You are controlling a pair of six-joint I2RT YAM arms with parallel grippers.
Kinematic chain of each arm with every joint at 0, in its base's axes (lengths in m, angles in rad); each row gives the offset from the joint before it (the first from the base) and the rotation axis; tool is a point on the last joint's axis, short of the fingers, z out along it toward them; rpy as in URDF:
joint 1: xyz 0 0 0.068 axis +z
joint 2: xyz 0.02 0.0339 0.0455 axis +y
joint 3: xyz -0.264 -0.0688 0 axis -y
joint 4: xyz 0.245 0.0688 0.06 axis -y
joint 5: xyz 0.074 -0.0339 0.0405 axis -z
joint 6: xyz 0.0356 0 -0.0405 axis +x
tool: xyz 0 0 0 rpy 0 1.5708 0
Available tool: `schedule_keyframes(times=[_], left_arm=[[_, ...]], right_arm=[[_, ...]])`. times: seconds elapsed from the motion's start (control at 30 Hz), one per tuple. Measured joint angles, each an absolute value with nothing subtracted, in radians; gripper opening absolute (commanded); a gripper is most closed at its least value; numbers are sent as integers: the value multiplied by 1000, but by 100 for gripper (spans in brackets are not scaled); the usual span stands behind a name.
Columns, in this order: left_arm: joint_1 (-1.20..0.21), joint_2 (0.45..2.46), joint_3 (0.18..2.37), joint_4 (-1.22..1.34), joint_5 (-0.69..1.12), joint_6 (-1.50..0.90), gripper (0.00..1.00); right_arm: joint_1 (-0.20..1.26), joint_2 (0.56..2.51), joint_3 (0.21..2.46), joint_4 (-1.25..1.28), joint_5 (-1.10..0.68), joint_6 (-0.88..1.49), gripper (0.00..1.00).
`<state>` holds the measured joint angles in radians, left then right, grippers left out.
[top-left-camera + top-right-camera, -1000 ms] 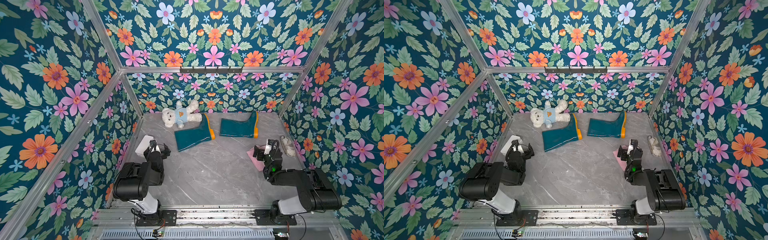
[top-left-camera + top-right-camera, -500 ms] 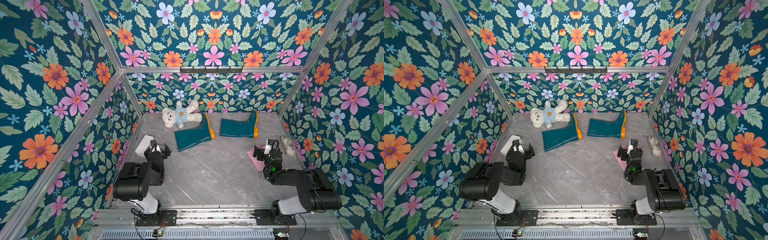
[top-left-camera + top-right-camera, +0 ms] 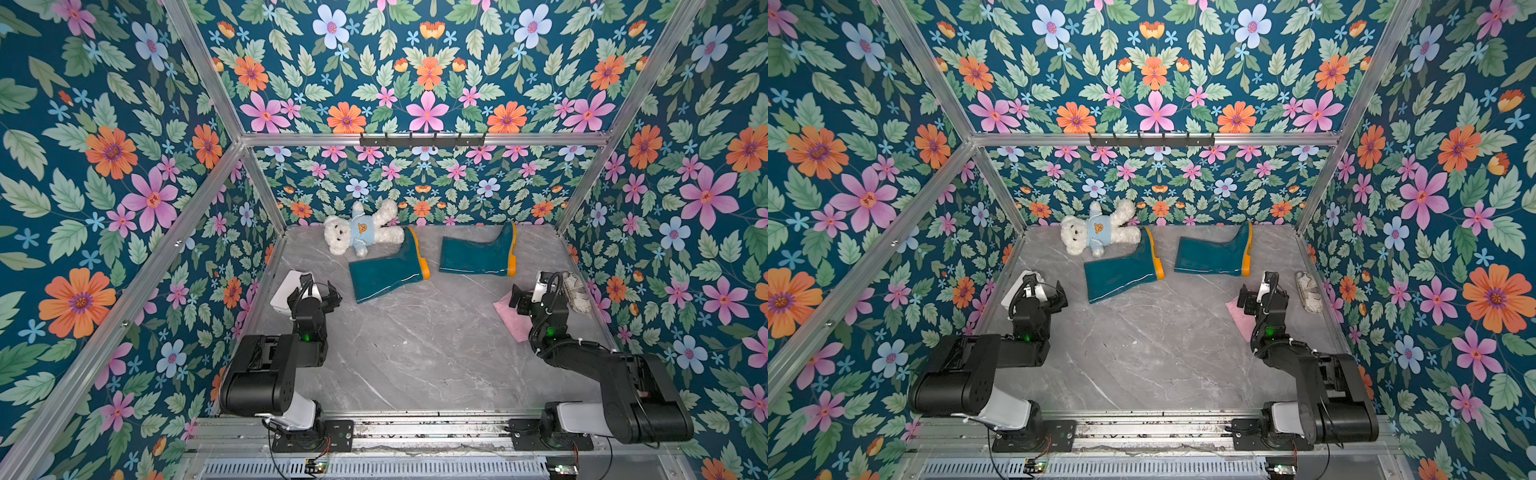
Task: Wipe the rubber boots with a cloth
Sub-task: Move the rubber boot to the center of the board.
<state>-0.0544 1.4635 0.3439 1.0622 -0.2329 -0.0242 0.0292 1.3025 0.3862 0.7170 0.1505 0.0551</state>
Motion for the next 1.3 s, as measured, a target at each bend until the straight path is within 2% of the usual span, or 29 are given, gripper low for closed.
schedule_keyframes(times=[0.13, 0.33, 0.47, 0.6, 0.9, 1.03, 1.13, 1.3], left_arm=[[-83, 1348, 476, 828, -247, -71, 99], [-133, 1315, 655, 456, -143, -414, 99], [-260, 1339, 747, 214, -80, -624, 99], [-361, 1380, 785, 83, -43, -770, 99], [-417, 1480, 663, 93, 42, -1003, 93], [-417, 1451, 563, 173, 25, -1098, 89], [-417, 1468, 550, 232, 10, -1140, 81], [-416, 1492, 516, 339, -43, -1198, 77]], right_arm=[[42, 1184, 504, 498, 185, 105, 99], [91, 1083, 615, 212, 222, 187, 99], [133, 1058, 649, 88, 232, 229, 99], [166, 1053, 671, 9, 236, 274, 99], [265, 1072, 685, -35, 237, 303, 99], [286, 1087, 672, -31, 236, 303, 99], [286, 1093, 661, -24, 236, 303, 99], [289, 1092, 653, -14, 236, 292, 99]])
